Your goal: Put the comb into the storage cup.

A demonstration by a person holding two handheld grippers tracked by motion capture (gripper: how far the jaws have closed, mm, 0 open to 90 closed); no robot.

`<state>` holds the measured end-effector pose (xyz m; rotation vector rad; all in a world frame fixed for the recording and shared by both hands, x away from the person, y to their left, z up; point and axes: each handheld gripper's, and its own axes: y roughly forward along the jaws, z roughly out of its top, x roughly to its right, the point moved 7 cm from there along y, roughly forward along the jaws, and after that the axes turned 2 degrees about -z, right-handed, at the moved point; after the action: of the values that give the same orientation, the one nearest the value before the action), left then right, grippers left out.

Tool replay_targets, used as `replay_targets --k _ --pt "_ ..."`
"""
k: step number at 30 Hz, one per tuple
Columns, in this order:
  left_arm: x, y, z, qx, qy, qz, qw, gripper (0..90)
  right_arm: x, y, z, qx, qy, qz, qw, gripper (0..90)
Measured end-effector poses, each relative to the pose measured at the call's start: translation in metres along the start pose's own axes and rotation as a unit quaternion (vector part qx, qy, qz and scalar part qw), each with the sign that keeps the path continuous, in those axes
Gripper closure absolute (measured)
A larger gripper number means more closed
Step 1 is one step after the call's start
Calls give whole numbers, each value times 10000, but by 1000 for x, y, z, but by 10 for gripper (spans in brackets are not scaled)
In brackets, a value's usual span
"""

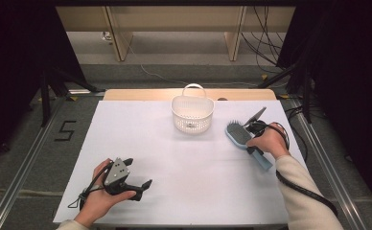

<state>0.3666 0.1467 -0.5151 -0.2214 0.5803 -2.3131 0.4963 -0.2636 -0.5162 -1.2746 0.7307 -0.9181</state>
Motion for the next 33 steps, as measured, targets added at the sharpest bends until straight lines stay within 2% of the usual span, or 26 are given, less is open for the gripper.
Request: replay_targets --k 11,20,26,33 --pt "0 0 0 -1 -8 3 10000 5 1 -4 -1 146 59 25 9999 708" --pt "0 0 0 0 -5 6 10000 5 0 -11 0 420 89 30 9991 708" --pt "0 0 0 1 -5 3 10000 5 -2 -16 -1 692 224 136 9973 708" --pt "0 0 0 -1 -17 1 10000 5 -2 -22 -3 1126 408 224 9926 707"
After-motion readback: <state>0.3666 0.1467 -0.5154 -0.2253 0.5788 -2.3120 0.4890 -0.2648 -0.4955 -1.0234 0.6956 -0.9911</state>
